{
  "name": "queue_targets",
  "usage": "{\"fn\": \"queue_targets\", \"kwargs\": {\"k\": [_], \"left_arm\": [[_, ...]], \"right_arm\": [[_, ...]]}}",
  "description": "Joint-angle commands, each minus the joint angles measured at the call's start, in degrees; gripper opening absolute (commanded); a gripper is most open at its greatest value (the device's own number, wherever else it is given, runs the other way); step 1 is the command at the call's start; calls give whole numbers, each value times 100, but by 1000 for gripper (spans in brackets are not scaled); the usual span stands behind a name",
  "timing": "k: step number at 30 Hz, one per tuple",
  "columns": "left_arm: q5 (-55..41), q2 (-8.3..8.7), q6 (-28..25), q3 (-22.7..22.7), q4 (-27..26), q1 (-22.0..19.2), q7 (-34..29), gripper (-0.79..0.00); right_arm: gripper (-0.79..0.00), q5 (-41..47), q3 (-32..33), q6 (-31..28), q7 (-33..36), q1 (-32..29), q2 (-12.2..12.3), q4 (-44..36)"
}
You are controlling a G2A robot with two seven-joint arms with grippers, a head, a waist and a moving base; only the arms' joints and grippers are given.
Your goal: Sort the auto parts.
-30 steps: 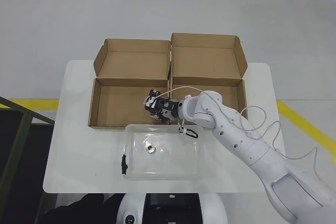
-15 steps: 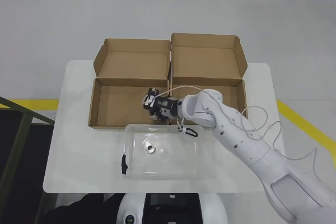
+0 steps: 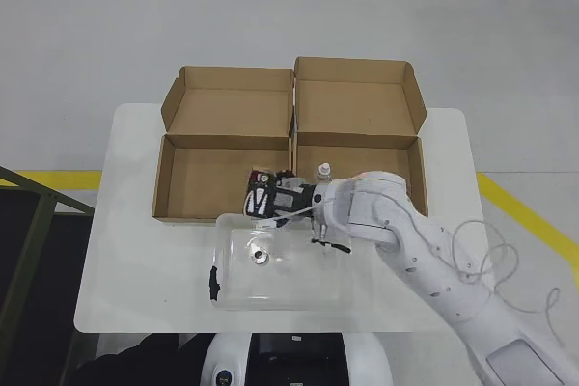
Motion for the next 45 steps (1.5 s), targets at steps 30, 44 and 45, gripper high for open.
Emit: {"fn": "queue_targets", "kwargs": {"k": [30, 44, 45], "left_arm": [[0, 0, 0, 0, 0, 0, 0, 0], [0, 0, 0, 0, 0, 0, 0, 0], [0, 0, 0, 0, 0, 0, 0, 0]], "right_arm": [[-169, -1527, -525, -634, -786, -1156, 153, -273], [-231, -1569, -788, -493, -821, -860, -2, 631], [-228, -1555, -817, -494, -827, -835, -18, 688]]}}
